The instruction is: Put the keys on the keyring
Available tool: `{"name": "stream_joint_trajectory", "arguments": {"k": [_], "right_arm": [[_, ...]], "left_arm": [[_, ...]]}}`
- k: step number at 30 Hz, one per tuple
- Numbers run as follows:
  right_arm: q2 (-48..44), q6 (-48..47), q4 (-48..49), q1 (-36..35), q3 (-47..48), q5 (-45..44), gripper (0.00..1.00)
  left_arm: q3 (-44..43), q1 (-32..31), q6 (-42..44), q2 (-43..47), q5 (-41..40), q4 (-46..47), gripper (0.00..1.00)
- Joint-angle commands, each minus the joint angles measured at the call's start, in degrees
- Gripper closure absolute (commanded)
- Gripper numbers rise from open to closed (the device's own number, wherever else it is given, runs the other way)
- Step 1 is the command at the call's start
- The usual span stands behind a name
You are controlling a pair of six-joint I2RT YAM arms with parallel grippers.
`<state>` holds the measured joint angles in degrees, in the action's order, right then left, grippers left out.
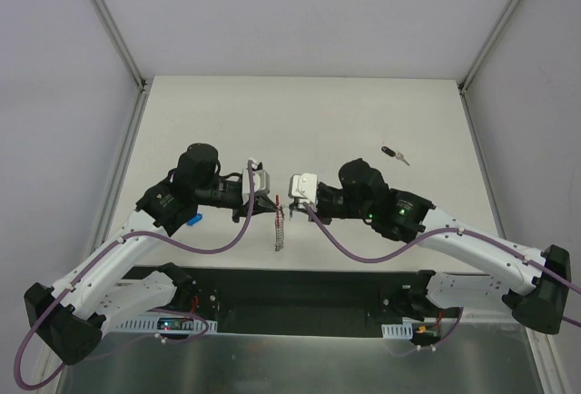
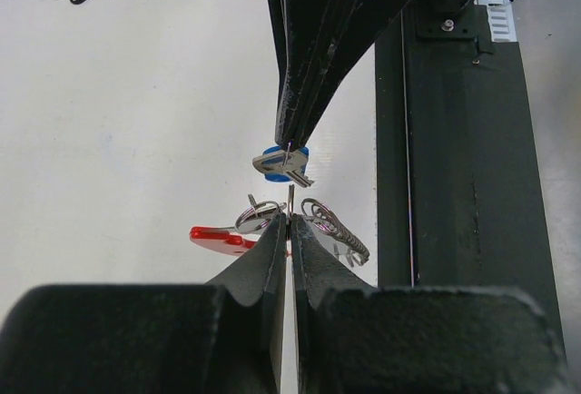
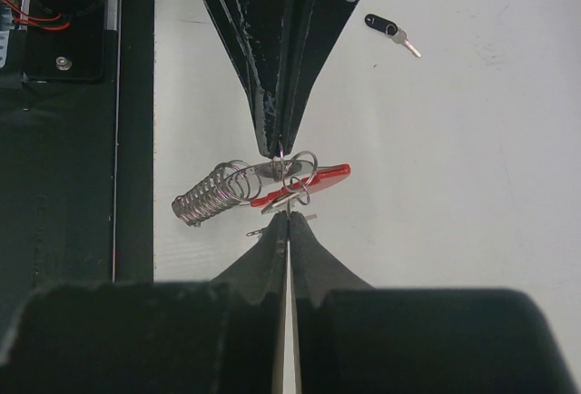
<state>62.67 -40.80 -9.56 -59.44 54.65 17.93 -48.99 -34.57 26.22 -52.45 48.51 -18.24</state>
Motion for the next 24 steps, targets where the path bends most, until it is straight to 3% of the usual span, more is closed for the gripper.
{"name": "stream_joint_trajectory", "arguments": {"k": [1, 14, 24], "right_arm": [[0.34, -1.66, 0.77, -0.59, 3.35, -0.97, 0.99], [2.01, -3.94, -0.81, -0.68, 5.28, 1.75, 0.99], [3.42, -6.13, -3.18, -0.68, 5.82, 1.84, 0.99]], "left_arm": [[-0.05, -0.68, 1.03, 1.20, 0.18, 2.51, 1.00], [1.62, -1.12, 6.65, 2.96, -3.16, 0.66, 1.00], [4.87, -6.56, 15.88, 5.95, -15.72, -0.39, 1.00]]}}
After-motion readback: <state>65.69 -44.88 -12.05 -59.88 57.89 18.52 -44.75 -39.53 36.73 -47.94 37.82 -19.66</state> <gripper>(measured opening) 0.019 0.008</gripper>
